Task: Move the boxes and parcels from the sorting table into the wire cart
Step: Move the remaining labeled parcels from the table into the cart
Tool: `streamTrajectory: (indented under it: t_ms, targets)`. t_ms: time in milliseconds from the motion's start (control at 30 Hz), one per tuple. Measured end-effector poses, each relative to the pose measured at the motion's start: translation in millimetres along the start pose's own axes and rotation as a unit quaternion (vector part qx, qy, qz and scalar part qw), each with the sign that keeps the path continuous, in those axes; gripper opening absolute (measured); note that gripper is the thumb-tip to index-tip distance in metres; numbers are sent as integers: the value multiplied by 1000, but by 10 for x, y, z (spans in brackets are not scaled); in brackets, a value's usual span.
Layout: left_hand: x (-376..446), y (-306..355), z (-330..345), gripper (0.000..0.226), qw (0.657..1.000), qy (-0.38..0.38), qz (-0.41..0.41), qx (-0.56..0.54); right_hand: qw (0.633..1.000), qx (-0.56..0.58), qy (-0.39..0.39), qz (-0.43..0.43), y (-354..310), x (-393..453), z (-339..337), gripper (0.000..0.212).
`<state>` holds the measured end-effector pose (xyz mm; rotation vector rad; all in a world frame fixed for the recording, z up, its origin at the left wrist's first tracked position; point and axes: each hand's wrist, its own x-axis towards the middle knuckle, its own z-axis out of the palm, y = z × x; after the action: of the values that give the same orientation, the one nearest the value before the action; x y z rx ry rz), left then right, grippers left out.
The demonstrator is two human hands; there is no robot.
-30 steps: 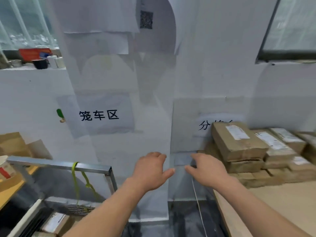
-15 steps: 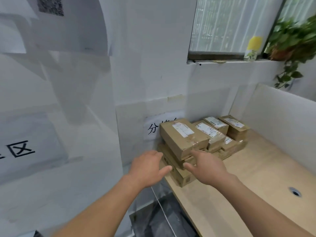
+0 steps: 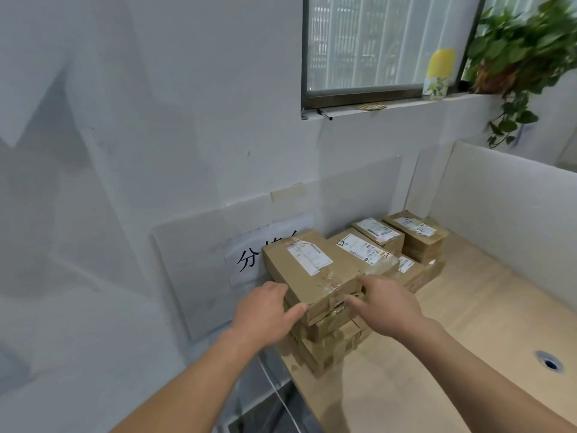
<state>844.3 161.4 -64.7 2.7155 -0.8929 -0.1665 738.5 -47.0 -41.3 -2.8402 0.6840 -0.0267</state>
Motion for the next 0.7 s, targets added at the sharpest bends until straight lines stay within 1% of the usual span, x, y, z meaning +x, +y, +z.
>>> streamTrajectory:
  t_ms: [167, 267, 433, 600, 667, 700]
  targets:
    - [316, 62, 176, 49, 997, -6, -70, -35, 999, 37, -10, 2, 208, 353, 24, 51]
    - [451, 90, 272, 57, 990, -7, -122, -78, 998, 55, -22, 9, 283, 529, 51, 52]
    - [637, 100, 354, 62, 966, -12, -197, -170, 991, 132, -29, 24, 282, 748, 98, 61]
    - [820, 34, 421, 58, 931, -8, -232, -281, 983, 173, -38, 42, 238, 967, 225, 49]
    - [886, -18, 466, 59, 912, -7, -242, -330, 980, 189, -34, 52, 225, 1050, 294, 48]
    - [915, -42, 488, 59, 903, -7, -247, -353, 979, 197, -30, 51, 226, 1090, 332, 43]
